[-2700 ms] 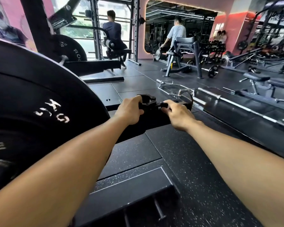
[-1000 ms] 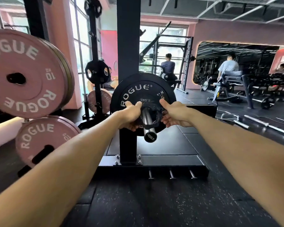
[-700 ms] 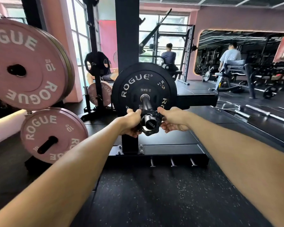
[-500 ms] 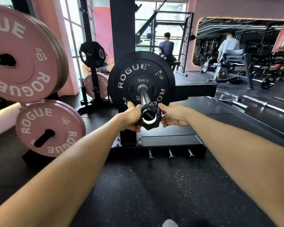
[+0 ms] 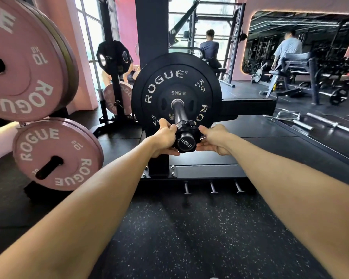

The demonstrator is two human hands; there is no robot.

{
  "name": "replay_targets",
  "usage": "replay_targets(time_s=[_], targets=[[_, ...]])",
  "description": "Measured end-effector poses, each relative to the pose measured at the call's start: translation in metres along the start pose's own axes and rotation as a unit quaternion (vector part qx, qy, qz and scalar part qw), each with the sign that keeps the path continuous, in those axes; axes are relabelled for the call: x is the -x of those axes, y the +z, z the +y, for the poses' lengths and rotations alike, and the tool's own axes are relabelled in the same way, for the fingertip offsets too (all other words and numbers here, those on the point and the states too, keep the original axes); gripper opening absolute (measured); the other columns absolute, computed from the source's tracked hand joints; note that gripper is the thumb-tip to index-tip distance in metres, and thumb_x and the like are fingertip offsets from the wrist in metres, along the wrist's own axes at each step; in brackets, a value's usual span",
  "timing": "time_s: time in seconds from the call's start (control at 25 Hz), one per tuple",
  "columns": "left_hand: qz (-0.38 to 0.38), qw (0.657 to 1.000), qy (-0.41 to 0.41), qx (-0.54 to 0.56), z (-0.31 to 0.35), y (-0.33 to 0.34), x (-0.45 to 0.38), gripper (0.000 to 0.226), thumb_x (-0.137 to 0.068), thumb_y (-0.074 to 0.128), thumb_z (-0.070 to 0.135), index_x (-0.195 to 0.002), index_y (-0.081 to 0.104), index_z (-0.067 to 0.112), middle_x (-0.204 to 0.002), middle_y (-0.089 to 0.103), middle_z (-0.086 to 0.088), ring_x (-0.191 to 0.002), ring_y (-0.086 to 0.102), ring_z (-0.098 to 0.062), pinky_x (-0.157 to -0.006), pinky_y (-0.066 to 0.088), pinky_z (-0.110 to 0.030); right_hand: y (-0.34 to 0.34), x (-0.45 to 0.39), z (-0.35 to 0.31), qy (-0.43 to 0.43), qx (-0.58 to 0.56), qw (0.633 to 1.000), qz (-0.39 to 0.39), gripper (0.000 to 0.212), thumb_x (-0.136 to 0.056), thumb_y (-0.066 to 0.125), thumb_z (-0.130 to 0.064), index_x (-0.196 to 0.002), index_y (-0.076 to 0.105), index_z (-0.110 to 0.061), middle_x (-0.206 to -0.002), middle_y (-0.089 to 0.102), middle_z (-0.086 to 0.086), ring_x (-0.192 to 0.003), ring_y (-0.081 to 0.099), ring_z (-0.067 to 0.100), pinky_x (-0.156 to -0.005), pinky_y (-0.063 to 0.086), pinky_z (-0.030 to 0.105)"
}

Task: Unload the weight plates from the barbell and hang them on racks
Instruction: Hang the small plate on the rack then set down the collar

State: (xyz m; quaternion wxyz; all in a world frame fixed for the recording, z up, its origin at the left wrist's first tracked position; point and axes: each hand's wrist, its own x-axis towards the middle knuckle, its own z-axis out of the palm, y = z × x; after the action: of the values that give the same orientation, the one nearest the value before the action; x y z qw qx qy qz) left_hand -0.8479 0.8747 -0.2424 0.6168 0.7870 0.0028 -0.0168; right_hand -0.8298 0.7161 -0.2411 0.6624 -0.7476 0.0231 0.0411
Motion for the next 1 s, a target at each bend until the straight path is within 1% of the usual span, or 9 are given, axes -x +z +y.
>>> replay_targets(time_s=[0.04,0.08,0.2,0.24,0.44,0.64,0.8,0.92,1.0], targets=[[-0.003,1.000,-0.006,0.007,0.001,-0.001,-0.009,0.013,-0.106,0.029,0.031,-0.102,0.026,0.019,-0.105,0.053,-0.009,-0.072,0.062,-0.024,-0.072,0.061,-0.046,0.001,-0.009,-0.001,0.004,-0.002,1.000,-0.001,0.028,-0.102,0.047,-0.020,-0.082,0.049,-0.001,-0.084,0.060,0.020,-0.066,0.062,0.029,-0.068,0.058,0.041],[-0.001,1.000,-0.010,0.012,0.002,-0.002,-0.018,0.013,-0.107,0.030,0.030,-0.101,0.026,0.018,-0.101,0.053,-0.008,-0.070,0.061,-0.022,-0.071,0.061,-0.045,0.002,-0.017,-0.003,0.009,-0.007,1.000,-0.001,0.028,-0.103,0.046,-0.019,-0.082,0.049,-0.001,-0.083,0.061,0.020,-0.067,0.063,0.030,-0.067,0.058,0.040],[0.014,1.000,-0.012,0.023,0.003,-0.005,-0.046,0.011,-0.108,0.029,0.027,-0.102,0.026,0.017,-0.090,0.052,-0.005,-0.063,0.056,-0.016,-0.050,0.058,-0.032,0.006,-0.048,-0.005,0.022,-0.018,1.000,0.004,0.026,-0.103,0.045,-0.019,-0.092,0.052,0.003,-0.077,0.060,0.018,-0.064,0.062,0.028,-0.057,0.058,0.036],[0.019,0.999,-0.012,0.027,0.003,-0.005,-0.057,0.011,-0.108,0.028,0.026,-0.102,0.027,0.017,-0.089,0.051,-0.004,-0.062,0.055,-0.015,-0.046,0.056,-0.029,0.007,-0.059,-0.005,0.024,-0.021,0.999,0.004,0.025,-0.103,0.045,-0.019,-0.096,0.053,0.003,-0.076,0.060,0.018,-0.063,0.062,0.027,-0.055,0.057,0.035],[0.035,0.999,-0.008,0.024,0.005,-0.010,-0.110,0.010,-0.108,0.029,0.026,-0.104,0.029,0.017,-0.090,0.049,-0.003,-0.064,0.054,-0.013,-0.044,0.053,-0.026,0.012,-0.116,-0.010,0.025,-0.039,0.999,0.005,0.023,-0.103,0.045,-0.016,-0.102,0.055,0.004,-0.073,0.059,0.018,-0.056,0.060,0.028,-0.038,0.052,0.030],[0.061,0.998,-0.002,0.022,0.001,-0.015,-0.168,0.010,-0.107,0.031,0.026,-0.106,0.029,0.017,-0.087,0.045,-0.002,-0.064,0.049,-0.013,-0.048,0.054,-0.029,0.015,-0.179,-0.011,0.021,-0.039,0.999,0.014,0.024,-0.101,0.049,-0.022,-0.096,0.055,0.000,-0.076,0.057,0.016,-0.059,0.059,0.027,-0.040,0.055,0.031],[0.069,0.997,0.017,0.016,0.001,-0.017,-0.210,0.009,-0.108,0.031,0.025,-0.106,0.028,0.016,-0.087,0.042,-0.002,-0.067,0.046,-0.013,-0.037,0.049,-0.021,0.019,-0.225,-0.010,0.022,-0.044,0.999,0.013,0.026,-0.101,0.049,-0.025,-0.101,0.054,0.001,-0.080,0.055,0.016,-0.060,0.058,0.026,-0.038,0.052,0.029],[0.073,0.997,0.025,0.019,0.000,-0.019,-0.233,0.009,-0.108,0.030,0.025,-0.105,0.028,0.017,-0.088,0.042,-0.002,-0.069,0.045,-0.012,-0.036,0.047,-0.019,0.021,-0.248,-0.012,0.014,-0.034,0.999,0.020,0.028,-0.102,0.048,-0.024,-0.093,0.050,0.003,-0.082,0.055,0.018,-0.059,0.057,0.027,-0.042,0.052,0.032],[0.079,0.996,0.026,0.018,-0.002,-0.020,-0.247,0.009,-0.108,0.030,0.025,-0.106,0.028,0.016,-0.087,0.042,-0.001,-0.068,0.045,-0.012,-0.035,0.045,-0.018,0.022,-0.263,-0.013,0.009,-0.031,0.999,0.030,0.028,-0.101,0.049,-0.023,-0.095,0.052,0.004,-0.082,0.054,0.019,-0.057,0.056,0.027,-0.040,0.052,0.031]])
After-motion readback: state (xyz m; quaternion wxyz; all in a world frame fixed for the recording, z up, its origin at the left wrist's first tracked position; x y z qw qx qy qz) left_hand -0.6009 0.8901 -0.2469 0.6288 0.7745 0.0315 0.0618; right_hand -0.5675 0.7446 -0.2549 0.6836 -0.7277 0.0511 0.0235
